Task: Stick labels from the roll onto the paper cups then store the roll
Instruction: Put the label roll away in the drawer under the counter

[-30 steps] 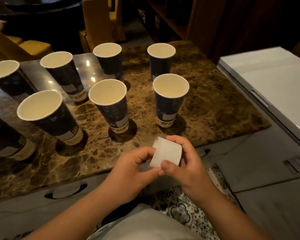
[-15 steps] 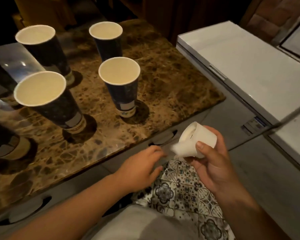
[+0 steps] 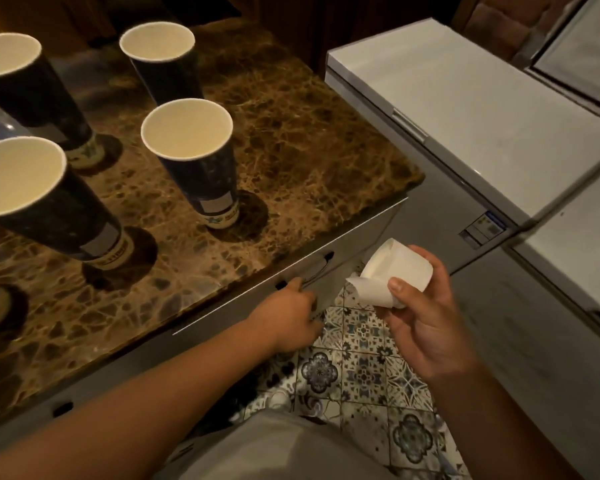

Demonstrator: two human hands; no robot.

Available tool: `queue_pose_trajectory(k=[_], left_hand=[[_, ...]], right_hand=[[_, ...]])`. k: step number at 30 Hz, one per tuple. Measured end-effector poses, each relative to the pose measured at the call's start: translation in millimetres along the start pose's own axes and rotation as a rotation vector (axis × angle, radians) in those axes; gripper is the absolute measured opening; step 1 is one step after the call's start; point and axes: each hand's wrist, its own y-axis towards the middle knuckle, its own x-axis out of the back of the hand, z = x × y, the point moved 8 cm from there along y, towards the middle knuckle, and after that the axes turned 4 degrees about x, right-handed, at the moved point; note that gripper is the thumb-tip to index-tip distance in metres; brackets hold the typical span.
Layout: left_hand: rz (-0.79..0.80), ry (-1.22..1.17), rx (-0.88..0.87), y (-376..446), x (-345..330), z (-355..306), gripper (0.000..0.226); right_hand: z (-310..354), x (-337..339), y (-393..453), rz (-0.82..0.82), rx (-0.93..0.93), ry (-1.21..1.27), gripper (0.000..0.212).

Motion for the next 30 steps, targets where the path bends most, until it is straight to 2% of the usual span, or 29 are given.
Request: queue_pose_trajectory(k=[3,5,6,8,10,12,14,16,18,20,25,30], left_hand=[[0.104,0.019,-0.022,-12.1,-12.1,-8.9,0.051],[0.141,0.020,-0.098,-24.2,-13.8,-15.8,0.056],[0.099,0.020,-0.172,-32.2,-8.7,-21.2,0.055],[-0.119,0.013,-0.356,-56.4,15.0,-33.6,0.049],[-0.345,0.064,-0.448,-79.8,33.9,-32.3,0.048],[-0.428,0.155,-0.341,-87.9,37.2,-13.5,0.058],[-0.402,0.185,-0.175,-88.0,28.6,11.4,0.064],[-0.371,0.098,-0.102,-88.8,20.7,26.5,0.048],[-0.407,-0.026,-0.092,-89.4,25.2,33.6,0.024],[-0.422,-0.135,-0.084,-87.5,28.7,39.9,0.012],[-0.450,-0.259,-0.170,-91.8,27.8,38.1,0.021],[-0.383,-0.261,-0.312,-99.2,16.9,31.0,0.026]], right_hand=[[2.8,-2.7,4.1,0.006,0.007,0.000,0.059],[4.3,-6.2,7.7,0.024,0.014,0.000,0.063],[5.4,-8.0,9.1,0.032,0.018,0.000,0.063],[6.7,-11.3,11.3,0.038,0.022,0.001,0.059],[5.9,-13.8,12.2,0.026,0.026,-0.018,0.055],[5.0,-14.8,13.2,0.010,0.036,-0.060,0.057],[4.2,-17.3,14.6,0.012,0.043,-0.108,0.059],[2.6,-20.5,16.7,0.035,0.039,-0.159,0.056],[1.2,-23.9,20.0,0.059,0.037,-0.205,0.053],[1.3,-27.8,23.9,0.071,0.042,-0.282,0.054],[-5.3,-39.2,33.5,0.143,0.068,-0.568,0.058],[-16.4,-45.2,33.2,0.202,0.129,-0.895,0.061]])
